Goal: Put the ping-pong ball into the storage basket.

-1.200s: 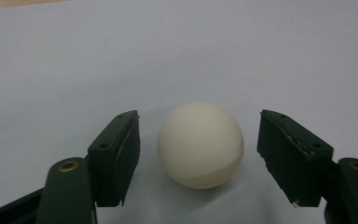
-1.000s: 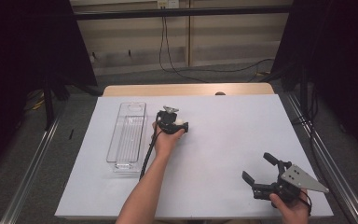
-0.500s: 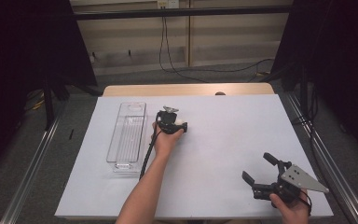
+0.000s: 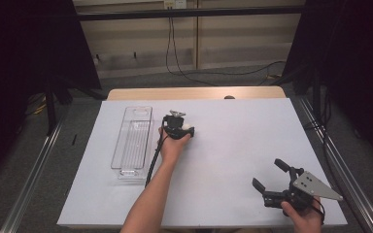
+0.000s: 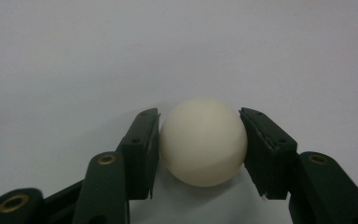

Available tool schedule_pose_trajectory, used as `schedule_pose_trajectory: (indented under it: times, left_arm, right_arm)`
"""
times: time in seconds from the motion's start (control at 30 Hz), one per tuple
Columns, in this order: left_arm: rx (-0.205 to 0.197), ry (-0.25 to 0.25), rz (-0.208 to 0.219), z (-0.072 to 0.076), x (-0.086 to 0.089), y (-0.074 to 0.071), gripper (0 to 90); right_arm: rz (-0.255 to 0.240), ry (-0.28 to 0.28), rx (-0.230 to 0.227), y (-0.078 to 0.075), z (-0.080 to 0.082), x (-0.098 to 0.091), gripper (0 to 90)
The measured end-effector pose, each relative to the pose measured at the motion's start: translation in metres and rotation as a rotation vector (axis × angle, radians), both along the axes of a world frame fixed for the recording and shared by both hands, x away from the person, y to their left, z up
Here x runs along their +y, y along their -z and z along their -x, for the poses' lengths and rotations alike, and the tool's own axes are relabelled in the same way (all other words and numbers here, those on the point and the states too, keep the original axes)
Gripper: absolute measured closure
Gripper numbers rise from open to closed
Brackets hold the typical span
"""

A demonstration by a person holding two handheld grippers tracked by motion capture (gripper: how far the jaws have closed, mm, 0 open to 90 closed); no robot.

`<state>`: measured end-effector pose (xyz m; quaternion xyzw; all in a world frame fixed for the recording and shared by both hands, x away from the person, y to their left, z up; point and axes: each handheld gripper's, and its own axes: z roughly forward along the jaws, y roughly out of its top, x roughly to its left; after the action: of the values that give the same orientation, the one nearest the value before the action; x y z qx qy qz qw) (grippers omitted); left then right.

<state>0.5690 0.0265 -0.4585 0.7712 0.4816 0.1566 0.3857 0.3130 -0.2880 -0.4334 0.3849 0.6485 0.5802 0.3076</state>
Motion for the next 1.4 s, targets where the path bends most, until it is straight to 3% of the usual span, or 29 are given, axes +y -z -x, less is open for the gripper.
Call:
schedule_pose_trajectory:
  times: [0.77, 0.9, 0.93, 1.07, 1.17, 1.2, 1.27, 1.4]
  left_arm:
    - [0.007, -0.004, -0.019, -0.001, 0.002, -0.001, 51.1]
    - [0.017, -0.007, -0.012, 0.000, 0.002, -0.002, 51.1]
    - [0.015, -0.022, 0.006, 0.000, 0.001, -0.001, 51.1]
    - [0.014, 0.001, -0.016, 0.000, 0.004, -0.004, 51.1]
    - [0.021, -0.007, -0.015, 0.000, 0.006, -0.006, 51.1]
    - [0.020, -0.026, 0.015, 0.000, 0.005, -0.006, 51.1]
    - [0.024, -0.003, -0.022, 0.000, 0.009, -0.008, 51.1]
    - [0.025, -0.006, -0.011, 0.001, 0.010, -0.011, 51.1]
  right_arm:
    - [0.001, 0.001, -0.001, 0.000, 0.000, 0.000, 1.1]
    - [0.000, 0.000, 0.000, 0.000, 0.000, 0.000, 1.1]
    - [0.000, 0.001, 0.000, 0.000, 0.000, 0.000, 1.1]
    - [0.000, 0.001, 0.000, 0.000, 0.000, 0.000, 1.1]
    - [-0.003, 0.003, -0.001, 0.000, 0.000, 0.000, 1.1]
    - [-0.002, 0.002, -0.001, 0.000, 0.000, 0.000, 1.1]
    - [-0.003, 0.003, -0.001, 0.000, 0.000, 0.001, 1.1]
    - [0.001, 0.003, -0.001, 0.000, 0.000, 0.001, 1.1]
